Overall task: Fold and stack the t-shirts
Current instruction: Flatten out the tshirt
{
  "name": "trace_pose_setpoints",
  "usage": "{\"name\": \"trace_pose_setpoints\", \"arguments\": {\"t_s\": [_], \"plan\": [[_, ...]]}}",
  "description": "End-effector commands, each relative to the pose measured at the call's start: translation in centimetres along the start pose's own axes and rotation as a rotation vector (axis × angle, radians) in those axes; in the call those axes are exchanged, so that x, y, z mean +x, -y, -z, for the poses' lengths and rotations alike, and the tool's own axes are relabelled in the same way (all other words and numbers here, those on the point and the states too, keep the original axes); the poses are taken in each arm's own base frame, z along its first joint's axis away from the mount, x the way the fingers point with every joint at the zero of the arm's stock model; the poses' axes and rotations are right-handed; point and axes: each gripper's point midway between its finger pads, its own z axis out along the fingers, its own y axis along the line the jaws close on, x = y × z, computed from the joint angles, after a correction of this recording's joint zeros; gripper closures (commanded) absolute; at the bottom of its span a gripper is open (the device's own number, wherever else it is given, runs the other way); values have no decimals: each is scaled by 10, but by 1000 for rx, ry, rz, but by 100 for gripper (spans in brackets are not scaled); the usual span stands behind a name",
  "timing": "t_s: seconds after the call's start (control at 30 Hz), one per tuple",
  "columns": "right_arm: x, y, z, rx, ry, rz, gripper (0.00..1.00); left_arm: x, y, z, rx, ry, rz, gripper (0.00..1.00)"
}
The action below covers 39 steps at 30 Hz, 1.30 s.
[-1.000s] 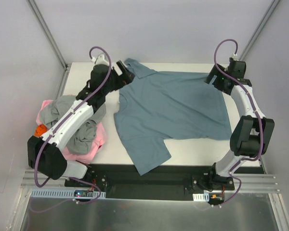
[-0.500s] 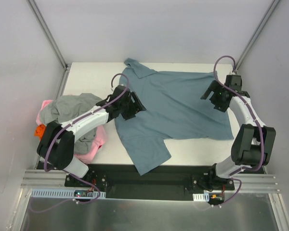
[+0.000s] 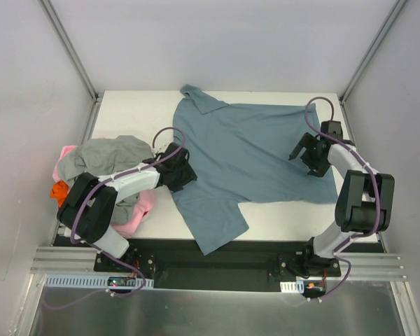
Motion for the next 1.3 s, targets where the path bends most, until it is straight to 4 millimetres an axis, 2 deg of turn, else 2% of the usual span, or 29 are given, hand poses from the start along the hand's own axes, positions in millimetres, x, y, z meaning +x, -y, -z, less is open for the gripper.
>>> {"name": "trace_pose_setpoints", "arguments": {"t_s": [0.0,0.13,0.37,0.57,0.77,0.9,0.97,1.1,1.13,1.2,1.27], "plan": [[8,16,-7,58,-4,-4,4,8,-32,-6,-114,7,5,39],[22,27,-9,88,-26,-1,4,16,-55,-8,-180,-6,-10,39],[31,37,0,115,-10,-5,4,29,-102,-3,-297,-42,-21,40],[46,46,1,124,-16,-27,4,23,-124,11,-340,-25,-59,40],[65,54,3,132,-35,-43,4,15,-132,19,-354,-19,-98,39],[73,65,4,168,-33,-27,4,14,-122,17,-322,-58,-175,39],[72,70,7,191,-34,-15,4,10,-108,20,-275,-67,-230,38],[73,63,18,161,-44,-6,4,-3,-81,31,-189,-48,-309,37],[76,62,22,161,-56,-6,4,-7,-68,37,-146,-43,-318,36],[62,53,39,137,-16,7,4,-11,-52,49,-93,-38,-332,34],[62,42,62,100,-39,33,4,-15,-25,68,-11,-22,-338,31]]}}
